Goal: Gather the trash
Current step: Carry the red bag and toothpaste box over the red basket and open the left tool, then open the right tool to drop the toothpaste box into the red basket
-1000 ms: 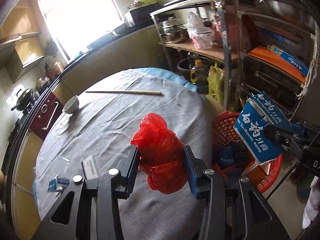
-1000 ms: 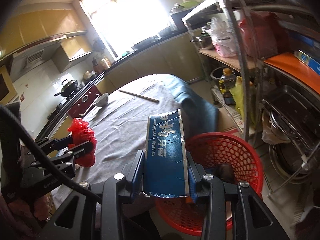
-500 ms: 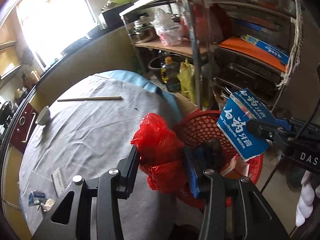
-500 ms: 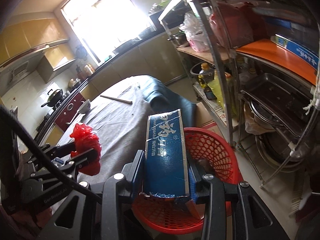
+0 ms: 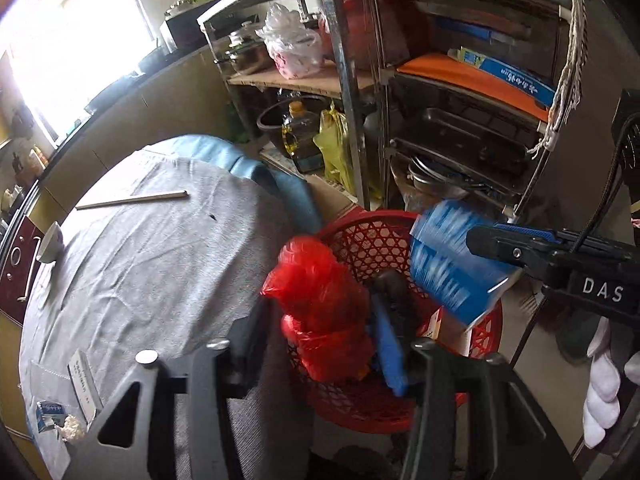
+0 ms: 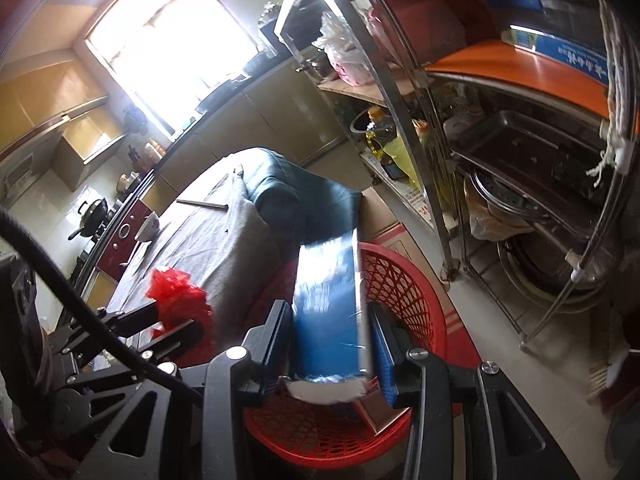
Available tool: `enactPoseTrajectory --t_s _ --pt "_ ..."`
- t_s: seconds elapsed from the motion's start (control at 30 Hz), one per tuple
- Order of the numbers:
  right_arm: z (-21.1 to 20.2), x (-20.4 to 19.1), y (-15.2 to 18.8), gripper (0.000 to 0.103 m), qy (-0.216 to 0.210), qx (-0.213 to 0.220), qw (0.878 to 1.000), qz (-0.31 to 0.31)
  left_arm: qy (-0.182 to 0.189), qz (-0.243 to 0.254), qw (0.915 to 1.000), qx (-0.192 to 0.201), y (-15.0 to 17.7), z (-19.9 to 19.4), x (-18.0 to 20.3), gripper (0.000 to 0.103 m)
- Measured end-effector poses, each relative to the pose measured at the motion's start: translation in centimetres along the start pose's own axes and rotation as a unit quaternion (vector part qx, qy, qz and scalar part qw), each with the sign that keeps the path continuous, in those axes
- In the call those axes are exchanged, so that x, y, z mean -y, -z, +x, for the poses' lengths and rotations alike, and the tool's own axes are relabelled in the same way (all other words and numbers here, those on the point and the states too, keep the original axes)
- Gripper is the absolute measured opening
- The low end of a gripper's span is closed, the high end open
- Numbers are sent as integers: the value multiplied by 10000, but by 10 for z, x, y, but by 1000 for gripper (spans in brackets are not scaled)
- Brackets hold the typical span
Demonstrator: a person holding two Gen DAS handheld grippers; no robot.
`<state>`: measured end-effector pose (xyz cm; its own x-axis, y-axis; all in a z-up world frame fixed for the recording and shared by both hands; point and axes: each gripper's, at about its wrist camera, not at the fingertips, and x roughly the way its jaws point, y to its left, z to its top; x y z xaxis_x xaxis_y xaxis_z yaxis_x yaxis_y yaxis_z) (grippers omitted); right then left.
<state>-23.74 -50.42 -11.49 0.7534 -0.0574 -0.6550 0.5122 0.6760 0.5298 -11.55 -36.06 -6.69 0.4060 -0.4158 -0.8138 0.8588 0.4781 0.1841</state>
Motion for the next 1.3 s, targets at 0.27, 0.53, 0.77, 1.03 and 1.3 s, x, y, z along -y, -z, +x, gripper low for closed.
enactPoseTrajectory --t_s 0.27,0.53,0.77,1.03,1.3 --pt "8 8 -1 48 38 -119 9997 189 101 -89 9998 -121 1 10 -5 61" --pt "7 -2 -2 48 76 -105 9999 63 116 -124 9999 -16 4 2 -9 64" --pt "3 -19 -2 48 85 -83 9999 -104 -29 -298 9994 173 11 -17 -26 70" --pt "0 -58 1 48 26 -87 9987 -508 -189 -684 9968 375 35 -49 -61 72" --pt "3 -111 10 48 -143 -191 9948 -988 -750 -1195 9885 548 86 -94 -110 73"
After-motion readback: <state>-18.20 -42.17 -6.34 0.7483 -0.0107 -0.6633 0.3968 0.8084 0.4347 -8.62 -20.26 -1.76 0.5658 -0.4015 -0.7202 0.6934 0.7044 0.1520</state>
